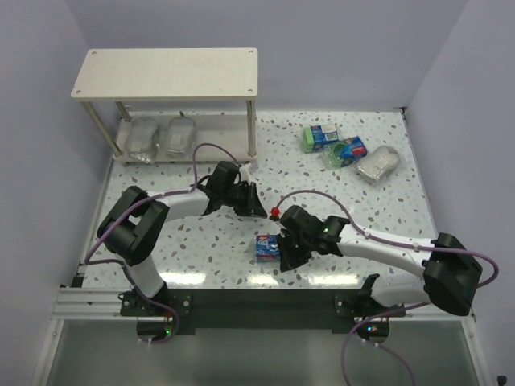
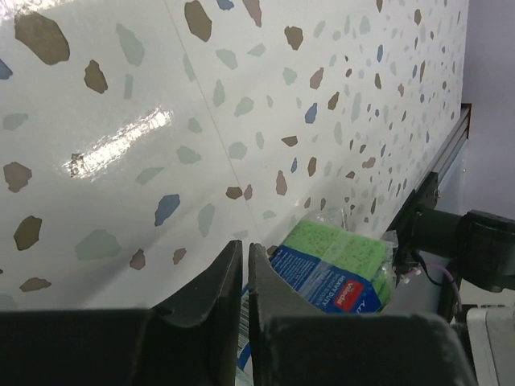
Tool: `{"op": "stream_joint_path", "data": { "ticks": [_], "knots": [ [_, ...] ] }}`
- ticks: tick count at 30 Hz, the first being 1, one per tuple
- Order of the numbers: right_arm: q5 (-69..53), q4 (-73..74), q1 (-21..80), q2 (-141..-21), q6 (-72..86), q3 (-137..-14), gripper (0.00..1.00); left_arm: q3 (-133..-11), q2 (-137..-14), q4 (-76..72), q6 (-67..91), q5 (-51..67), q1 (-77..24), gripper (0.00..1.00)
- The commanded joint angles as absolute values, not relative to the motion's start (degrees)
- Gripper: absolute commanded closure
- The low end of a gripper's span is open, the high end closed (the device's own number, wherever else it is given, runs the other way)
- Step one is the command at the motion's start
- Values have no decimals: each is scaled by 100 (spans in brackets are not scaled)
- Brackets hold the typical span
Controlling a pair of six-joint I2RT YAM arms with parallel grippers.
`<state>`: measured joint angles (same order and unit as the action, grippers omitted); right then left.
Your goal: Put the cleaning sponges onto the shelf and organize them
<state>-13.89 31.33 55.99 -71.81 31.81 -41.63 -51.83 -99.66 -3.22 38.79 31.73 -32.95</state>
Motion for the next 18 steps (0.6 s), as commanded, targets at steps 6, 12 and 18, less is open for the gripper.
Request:
{"op": "stream_joint_path", "data": {
  "ticks": [6,12,18],
  "knots": [
    [-361,2611,5616,-7796,3463,-4684,100,-4535,-9923,-642,3454,3024,-3480,89],
    [316,2689,5467,-7919,3428,-5316,100,-4176,-9870,-782,3489,3093,-3612,90],
    [238,2716,5081,-8190,3226,-5616,100,-3807,-9616,-1098,3831,3217,-3876,90]
  ]
}}
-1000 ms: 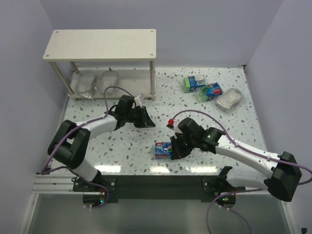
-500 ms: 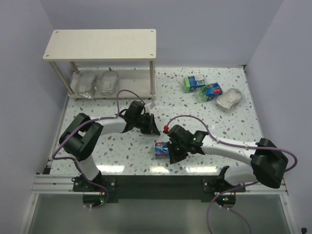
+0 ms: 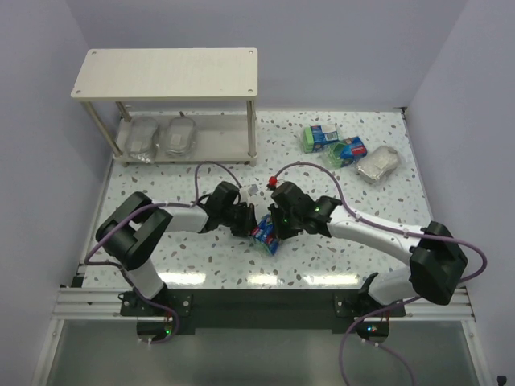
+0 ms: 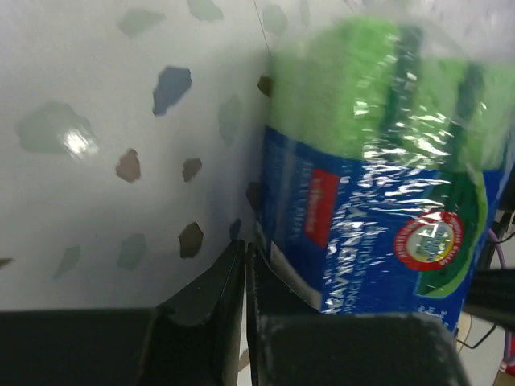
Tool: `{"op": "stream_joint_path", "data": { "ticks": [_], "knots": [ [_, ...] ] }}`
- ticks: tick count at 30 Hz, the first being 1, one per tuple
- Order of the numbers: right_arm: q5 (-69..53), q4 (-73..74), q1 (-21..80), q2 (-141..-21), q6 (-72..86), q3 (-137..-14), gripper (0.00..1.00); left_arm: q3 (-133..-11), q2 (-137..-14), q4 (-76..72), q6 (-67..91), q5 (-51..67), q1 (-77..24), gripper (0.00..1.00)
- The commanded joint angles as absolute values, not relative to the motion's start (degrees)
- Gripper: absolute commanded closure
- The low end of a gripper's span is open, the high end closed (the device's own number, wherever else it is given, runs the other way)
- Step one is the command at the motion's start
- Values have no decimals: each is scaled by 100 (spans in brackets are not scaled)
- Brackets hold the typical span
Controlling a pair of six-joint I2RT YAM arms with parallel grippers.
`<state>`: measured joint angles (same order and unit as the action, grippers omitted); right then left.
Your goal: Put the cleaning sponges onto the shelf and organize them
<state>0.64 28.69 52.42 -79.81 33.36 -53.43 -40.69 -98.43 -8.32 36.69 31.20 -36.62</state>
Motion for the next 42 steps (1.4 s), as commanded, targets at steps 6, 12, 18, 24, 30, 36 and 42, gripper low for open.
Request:
{"op": "stream_joint_path", "data": {
  "ticks": [6,12,18,24,30,36,42],
  "knots": [
    [9,2567,4711,-8516,3059,-5642,100,-3551,-9036,-688,4078,2569,-3946,88],
    [-193,2408,4667,-8754,3041,-5826,100,-3560,-7955,1387,4069,433,-3885,71],
    [-132,2435,4676,-8894,2997,-6003,100,-3586,-6787,2093,4140,-405,-3806,71],
    [-114,2444,4658,-8877,3023,-6003,100,-4006,-6336,968,3789,342,-3806,73],
    [-114,2373,4667,-8772,3076,-5915,100,-4570,-7294,598,3445,914,-3823,78],
    [-97,2382,4658,-8736,3085,-5915,100,-4623,-7778,264,3366,1125,-3850,81],
    [-149,2382,4667,-8763,3076,-5968,100,-4352,-7910,553,3243,967,-3885,83]
  ]
}}
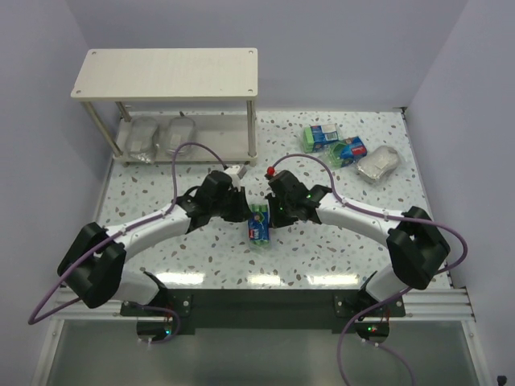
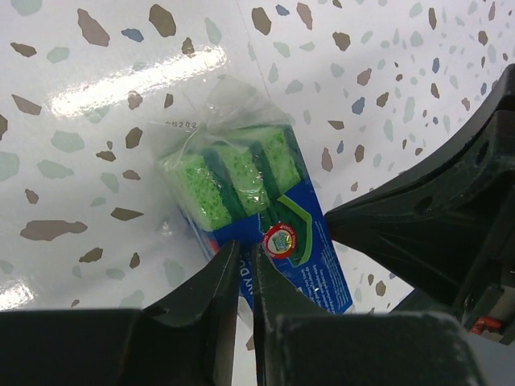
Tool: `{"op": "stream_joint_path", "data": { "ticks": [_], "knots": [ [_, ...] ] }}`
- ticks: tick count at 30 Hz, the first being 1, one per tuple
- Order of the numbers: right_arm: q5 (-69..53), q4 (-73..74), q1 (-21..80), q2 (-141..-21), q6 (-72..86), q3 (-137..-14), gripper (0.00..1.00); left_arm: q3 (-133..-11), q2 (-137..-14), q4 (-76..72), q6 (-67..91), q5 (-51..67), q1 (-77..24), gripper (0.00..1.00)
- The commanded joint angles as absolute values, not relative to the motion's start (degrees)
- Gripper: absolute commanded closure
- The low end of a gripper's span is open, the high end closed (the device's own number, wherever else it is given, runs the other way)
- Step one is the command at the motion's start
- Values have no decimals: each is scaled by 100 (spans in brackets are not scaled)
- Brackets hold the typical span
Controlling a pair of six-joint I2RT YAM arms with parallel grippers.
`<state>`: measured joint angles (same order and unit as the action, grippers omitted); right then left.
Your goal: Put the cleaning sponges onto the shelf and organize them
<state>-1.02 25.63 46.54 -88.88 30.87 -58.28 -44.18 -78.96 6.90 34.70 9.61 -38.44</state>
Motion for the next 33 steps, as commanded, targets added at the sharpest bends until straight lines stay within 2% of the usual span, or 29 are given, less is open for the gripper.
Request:
{"op": "stream_joint_path", "data": {
  "ticks": [1,18,21,24,33],
  "knots": [
    [-149,2391,4658,-8763,3076,-5985,100,-4316,-7919,693,3226,836,-3885,84],
    [-141,2540,4658,-8561,3103,-5968,100,-3489,-7376,1880,3383,-571,-3867,90],
    [-184,2601,4658,-8604,3059,-5959,100,-3586,-6954,1706,3401,-335,-3876,91],
    [-228,2523,4667,-8701,3076,-5915,100,-3822,-6636,1171,3393,384,-3885,90],
    [-123,2505,4667,-8675,3129,-5845,100,-4816,-7724,888,3085,897,-4209,89]
  ]
}}
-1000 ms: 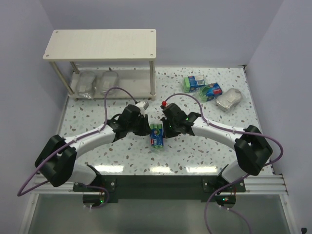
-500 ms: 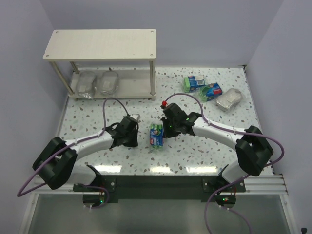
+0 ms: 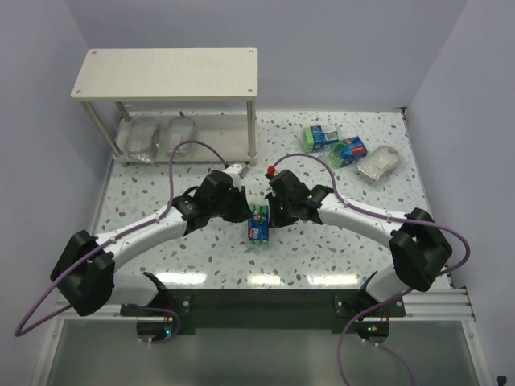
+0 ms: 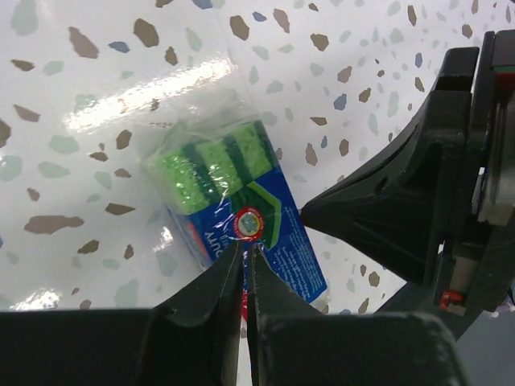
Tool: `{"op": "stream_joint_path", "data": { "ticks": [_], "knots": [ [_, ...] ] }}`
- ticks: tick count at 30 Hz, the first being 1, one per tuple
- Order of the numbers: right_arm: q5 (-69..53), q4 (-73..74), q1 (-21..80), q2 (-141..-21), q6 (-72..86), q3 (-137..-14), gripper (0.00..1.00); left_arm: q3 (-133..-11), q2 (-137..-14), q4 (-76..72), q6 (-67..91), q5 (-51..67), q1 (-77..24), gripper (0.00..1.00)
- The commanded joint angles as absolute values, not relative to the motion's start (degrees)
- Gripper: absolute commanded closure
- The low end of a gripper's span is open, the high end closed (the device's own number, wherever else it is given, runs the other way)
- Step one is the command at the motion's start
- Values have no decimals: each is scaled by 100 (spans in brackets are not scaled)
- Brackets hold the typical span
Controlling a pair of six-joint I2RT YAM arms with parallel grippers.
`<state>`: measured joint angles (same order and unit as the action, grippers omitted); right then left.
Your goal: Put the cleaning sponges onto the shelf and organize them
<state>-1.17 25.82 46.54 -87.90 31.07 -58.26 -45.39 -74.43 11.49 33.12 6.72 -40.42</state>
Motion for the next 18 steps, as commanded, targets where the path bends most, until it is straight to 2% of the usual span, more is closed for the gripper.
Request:
{"op": "stream_joint_path", "data": {
  "ticks": [1,5,9,18],
  "knots": [
    [-123,2505,4658,-8692,3129,-5836,100,-4912,-7804,888,3041,879,-4253,89],
    [-123,2470,4667,-8710,3146,-5810,100,-5097,-8199,940,2927,739,-4438,88],
    [-79,2513,4658,-8710,3138,-5836,100,-5124,-8534,1370,2892,108,-4482,89],
    [-44,2584,4667,-8701,3120,-5845,100,-4246,-7543,1433,2953,-667,-4439,90]
  ]
}}
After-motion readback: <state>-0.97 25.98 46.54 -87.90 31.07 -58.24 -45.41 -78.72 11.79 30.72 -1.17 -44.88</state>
